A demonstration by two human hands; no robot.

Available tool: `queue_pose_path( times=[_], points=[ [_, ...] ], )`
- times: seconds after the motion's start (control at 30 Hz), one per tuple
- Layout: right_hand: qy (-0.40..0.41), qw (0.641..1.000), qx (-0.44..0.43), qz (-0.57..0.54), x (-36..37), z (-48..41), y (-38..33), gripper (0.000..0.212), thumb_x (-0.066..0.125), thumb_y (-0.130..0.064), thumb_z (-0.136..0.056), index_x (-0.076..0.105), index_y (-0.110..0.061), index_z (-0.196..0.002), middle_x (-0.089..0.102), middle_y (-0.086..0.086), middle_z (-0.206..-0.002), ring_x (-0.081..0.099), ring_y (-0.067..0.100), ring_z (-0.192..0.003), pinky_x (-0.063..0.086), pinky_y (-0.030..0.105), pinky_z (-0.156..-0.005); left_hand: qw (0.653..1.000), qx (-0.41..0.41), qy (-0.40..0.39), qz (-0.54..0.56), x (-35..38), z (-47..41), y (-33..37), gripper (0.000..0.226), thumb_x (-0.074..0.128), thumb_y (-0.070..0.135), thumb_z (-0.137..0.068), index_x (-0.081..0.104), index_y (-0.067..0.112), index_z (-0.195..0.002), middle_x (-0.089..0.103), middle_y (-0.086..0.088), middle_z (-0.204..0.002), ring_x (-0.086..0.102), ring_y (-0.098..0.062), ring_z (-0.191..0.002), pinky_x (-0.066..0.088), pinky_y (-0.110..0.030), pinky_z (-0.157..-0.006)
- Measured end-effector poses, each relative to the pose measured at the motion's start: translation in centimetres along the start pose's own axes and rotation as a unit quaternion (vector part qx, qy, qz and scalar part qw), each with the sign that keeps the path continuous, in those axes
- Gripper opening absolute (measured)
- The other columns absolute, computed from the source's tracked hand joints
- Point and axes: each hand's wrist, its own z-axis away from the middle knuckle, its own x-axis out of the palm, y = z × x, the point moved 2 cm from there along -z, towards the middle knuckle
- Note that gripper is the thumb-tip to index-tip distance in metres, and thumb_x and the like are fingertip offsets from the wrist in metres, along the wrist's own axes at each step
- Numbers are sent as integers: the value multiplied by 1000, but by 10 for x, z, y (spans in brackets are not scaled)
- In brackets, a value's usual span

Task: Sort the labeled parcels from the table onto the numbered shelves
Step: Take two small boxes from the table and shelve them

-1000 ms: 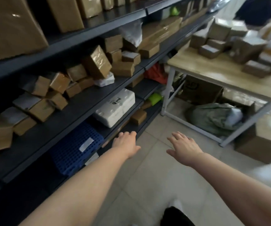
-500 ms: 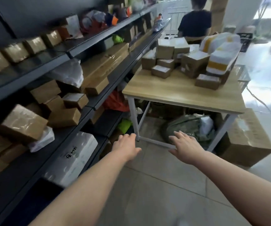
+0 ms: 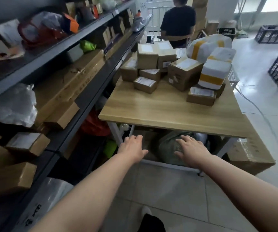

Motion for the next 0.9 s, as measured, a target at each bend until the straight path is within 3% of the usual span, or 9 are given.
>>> queue_pose_path(
  times=[0.17, 0.4, 0.67, 0.9],
  points=[
    [8, 998, 67, -16, -30, -54, 22, 59, 44, -49, -96, 31, -22, -147, 25, 4, -156, 26, 24, -142, 30, 41, -110, 999, 42, -20, -2, -34, -95, 3, 60, 56, 45, -94, 35, 19, -144, 44, -9, -143, 37, -30, -132, 40, -46, -104],
    [-15, 984, 164, -74, -29, -85, 82, 60, 43, -50, -96, 30, -22, -148, 22, 5, -158, 23, 24, -143, 30, 40, -110, 991, 114, -68, -10, -35, -183, 55, 63, 55, 44, -95, 32, 19, -148, 41, -9, -146, 35, -30, -135, 37, -44, -107],
    [-13, 975, 201, -98, -39, -139, 160, 60, 47, -49, -95, 33, -22, -146, 22, 6, -157, 23, 26, -143, 31, 40, -110, 987, 137, -85, -23, -35, -264, 130, 64, 58, 44, -93, 34, 19, -145, 42, -11, -144, 37, -31, -133, 37, -42, -106],
    [24, 967, 213, -136, -69, -197, 241, 68, 50, -49, -93, 23, -22, -150, 17, 5, -159, 21, 26, -144, 32, 41, -111, 989, 123, -76, -16, -50, -340, 201, 65, 59, 43, -92, 34, 15, -146, 43, -14, -143, 38, -33, -132, 36, -41, -108]
  ],
)
